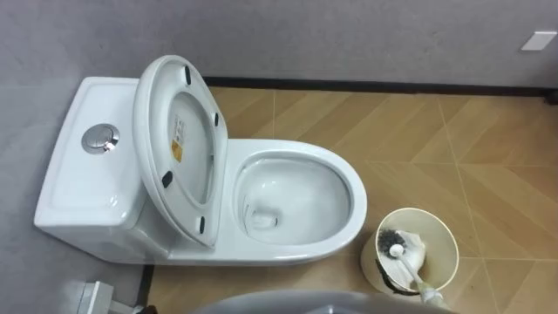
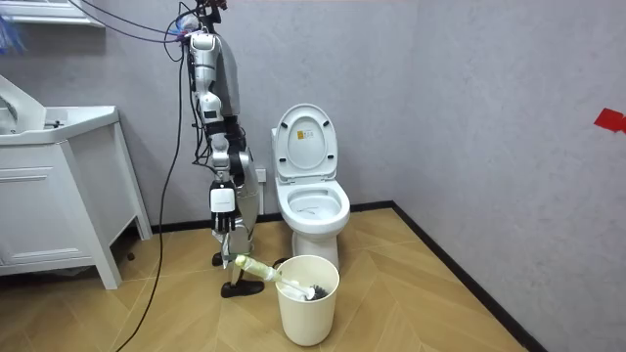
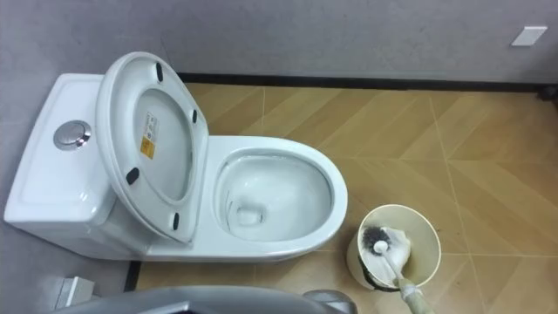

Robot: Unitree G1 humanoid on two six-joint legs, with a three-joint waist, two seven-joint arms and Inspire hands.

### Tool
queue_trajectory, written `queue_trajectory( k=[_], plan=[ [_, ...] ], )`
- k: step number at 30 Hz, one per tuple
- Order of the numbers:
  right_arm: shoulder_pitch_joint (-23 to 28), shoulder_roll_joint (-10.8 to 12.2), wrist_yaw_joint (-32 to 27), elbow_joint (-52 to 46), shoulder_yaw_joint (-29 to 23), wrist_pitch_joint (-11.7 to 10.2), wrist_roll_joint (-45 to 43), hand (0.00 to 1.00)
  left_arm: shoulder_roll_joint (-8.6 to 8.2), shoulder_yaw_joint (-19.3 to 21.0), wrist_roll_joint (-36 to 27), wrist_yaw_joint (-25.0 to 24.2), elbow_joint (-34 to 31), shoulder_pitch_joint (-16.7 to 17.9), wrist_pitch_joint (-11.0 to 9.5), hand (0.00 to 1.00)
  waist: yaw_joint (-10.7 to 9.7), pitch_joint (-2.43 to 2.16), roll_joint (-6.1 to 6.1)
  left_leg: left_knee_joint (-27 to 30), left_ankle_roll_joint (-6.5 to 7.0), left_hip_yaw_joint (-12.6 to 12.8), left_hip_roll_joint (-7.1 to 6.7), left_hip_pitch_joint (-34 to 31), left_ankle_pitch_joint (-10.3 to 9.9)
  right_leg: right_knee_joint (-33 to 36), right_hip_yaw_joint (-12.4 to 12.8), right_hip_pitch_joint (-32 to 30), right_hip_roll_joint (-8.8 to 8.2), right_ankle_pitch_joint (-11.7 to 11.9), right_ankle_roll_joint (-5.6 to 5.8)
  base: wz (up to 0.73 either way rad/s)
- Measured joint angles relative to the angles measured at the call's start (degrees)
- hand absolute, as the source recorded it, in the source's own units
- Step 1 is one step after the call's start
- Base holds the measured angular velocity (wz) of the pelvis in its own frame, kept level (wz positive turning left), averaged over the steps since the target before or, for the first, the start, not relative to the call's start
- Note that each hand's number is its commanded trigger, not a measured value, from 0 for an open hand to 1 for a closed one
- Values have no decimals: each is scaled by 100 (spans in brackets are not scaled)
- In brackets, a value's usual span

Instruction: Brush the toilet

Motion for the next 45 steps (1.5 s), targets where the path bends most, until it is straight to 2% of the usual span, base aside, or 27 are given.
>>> queue_trajectory(
  k=[9,20,27,33,36,41,45],
  plan=[
    [-8,-8,0,-9,-9,-28,-37,0,-4,4,7,0,2,15,-35,0,9,10,79,-16,1,36,2,-1,-3,11,4,0,3,0,-1,0],
    [-7,-9,-8,9,-18,-61,24,0,-9,20,5,3,0,121,-26,0,3,2,11,-20,0,40,2,-1,-5,-8,31,-13,8,-1,1,0],
    [30,-8,-55,24,-295,-59,366,0,-9,334,18,2,-6,136,-18,0,-2,-2,0,-18,0,54,7,14,-4,-18,47,-2,16,0,0,0],
    [128,-8,-319,35,-877,-58,1809,0,-14,403,22,26,-134,227,83,0,-138,-3,-25,-22,0,71,4,-4,-5,-20,48,-40,9,-8,6,0],
    [316,-10,-503,-15,-1261,-58,2751,0,-22,587,18,40,-276,294,81,0,-204,-5,-24,-22,-1,73,4,-5,-5,-8,61,-15,14,-8,6,0],
    [433,-19,-917,-16,-2227,-71,4670,0,-11,997,-10,42,-523,423,69,0,-431,-13,-42,-33,-1,69,8,-13,-5,-8,68,-69,19,-8,5,-1],
    [432,-34,-1230,-28,-2800,-76,5483,0,-3,1260,-9,42,-566,419,22,0,-474,-32,-95,-27,-1,123,6,-11,-5,5,89,-81,20,-8,5,-5]
  ],
)
